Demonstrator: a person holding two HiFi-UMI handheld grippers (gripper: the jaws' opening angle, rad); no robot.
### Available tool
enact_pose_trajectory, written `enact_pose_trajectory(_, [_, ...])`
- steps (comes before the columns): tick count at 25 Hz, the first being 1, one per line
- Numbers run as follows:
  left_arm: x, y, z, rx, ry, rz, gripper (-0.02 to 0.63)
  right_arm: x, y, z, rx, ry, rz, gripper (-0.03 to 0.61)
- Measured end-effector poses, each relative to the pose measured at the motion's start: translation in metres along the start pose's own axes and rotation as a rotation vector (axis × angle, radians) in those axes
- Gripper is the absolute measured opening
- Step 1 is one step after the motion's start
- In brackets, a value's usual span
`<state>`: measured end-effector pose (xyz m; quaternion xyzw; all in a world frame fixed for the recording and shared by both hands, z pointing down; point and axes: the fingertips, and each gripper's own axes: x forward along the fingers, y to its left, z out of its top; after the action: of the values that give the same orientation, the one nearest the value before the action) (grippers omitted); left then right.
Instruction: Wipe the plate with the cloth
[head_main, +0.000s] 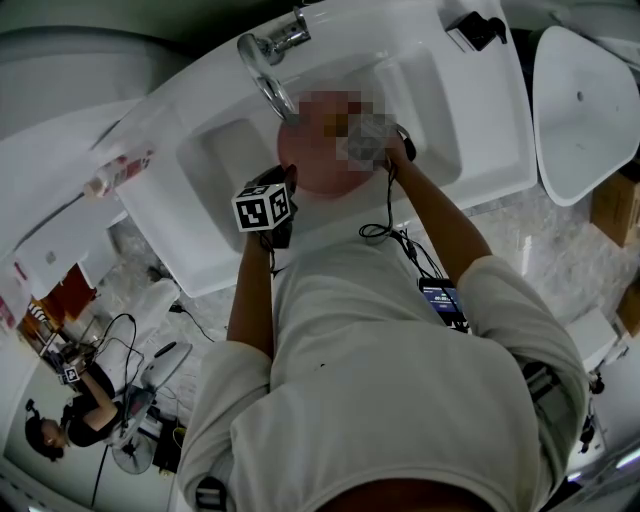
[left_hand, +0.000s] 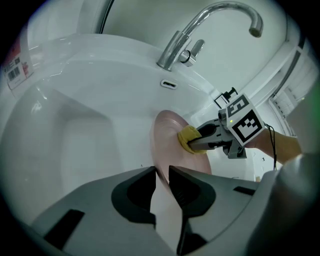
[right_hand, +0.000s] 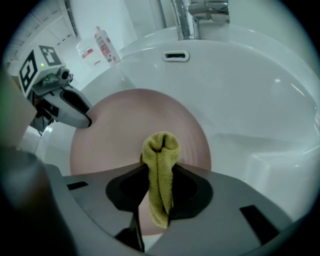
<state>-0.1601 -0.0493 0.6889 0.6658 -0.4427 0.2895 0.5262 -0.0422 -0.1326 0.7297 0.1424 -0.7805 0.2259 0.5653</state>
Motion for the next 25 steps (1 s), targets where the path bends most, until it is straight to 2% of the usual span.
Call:
enact_pose_trajectory(5, [0.003,0.002,0.001,-0.007,-0.001,0.012,0.094,0.002,0.022,0.026,0.020,-0.052,0.016,0.098])
enact_pose_trajectory(11, [0.005,0.004,-0.001,-0.016,0.011,0.019,0.094,0.003,0.073,0.041,-0.106,-0.093,0.108,0.098])
enact_pose_trajectory(14, [0.006,0.006,-0.003,-0.033,0.014,0.017,0.093,0.003,0.098,0.033,-0.181,-0.083,0.190,0.098])
enact_pose_trajectory(16, [0.009,0.009,-0.005,-0.040,0.020,0.023,0.094,0.002,0.117,0.019,-0.229,-0.058,0.284,0.098])
enact_pose_trajectory(19, [0.017,0.014,-0.010,-0.038,0.044,0.043,0.092,-0.002,0.134,-0.005,-0.243,-0.015,0.389,0.097])
enact_pose_trajectory(21, [0.020,0.016,-0.012,-0.035,0.048,0.050,0.093,-0.004,0.132,-0.014,-0.233,-0.011,0.378,0.097])
enact_pose_trajectory(25, [0.025,0.020,-0.012,-0.022,0.057,0.069,0.092,-0.012,0.114,-0.022,-0.210,-0.047,0.301,0.097])
